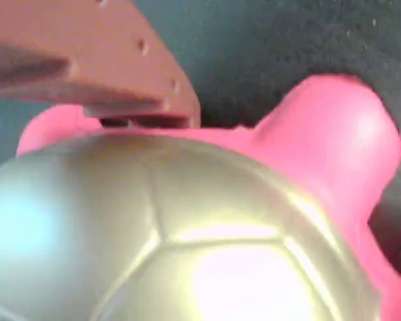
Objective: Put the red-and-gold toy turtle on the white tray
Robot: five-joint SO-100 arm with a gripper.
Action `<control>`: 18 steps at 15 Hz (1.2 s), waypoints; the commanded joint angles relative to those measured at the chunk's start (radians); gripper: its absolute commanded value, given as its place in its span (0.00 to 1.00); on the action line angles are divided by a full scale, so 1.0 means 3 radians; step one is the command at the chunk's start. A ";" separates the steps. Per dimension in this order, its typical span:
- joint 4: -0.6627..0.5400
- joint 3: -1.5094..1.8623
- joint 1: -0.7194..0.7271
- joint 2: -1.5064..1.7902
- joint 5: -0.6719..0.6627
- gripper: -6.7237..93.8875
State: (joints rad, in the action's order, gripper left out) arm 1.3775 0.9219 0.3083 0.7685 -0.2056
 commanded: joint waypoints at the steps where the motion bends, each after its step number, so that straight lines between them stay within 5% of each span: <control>1: 0.0051 -0.0133 0.0051 0.0143 -0.0020 0.49; 8: 0.0000 -0.0128 0.0041 0.0148 0.0000 0.08; 18: -0.0015 0.0107 -0.0077 0.1115 0.0302 0.06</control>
State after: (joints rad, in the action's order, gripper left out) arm 1.3744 0.9403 0.2961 0.8468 -0.1273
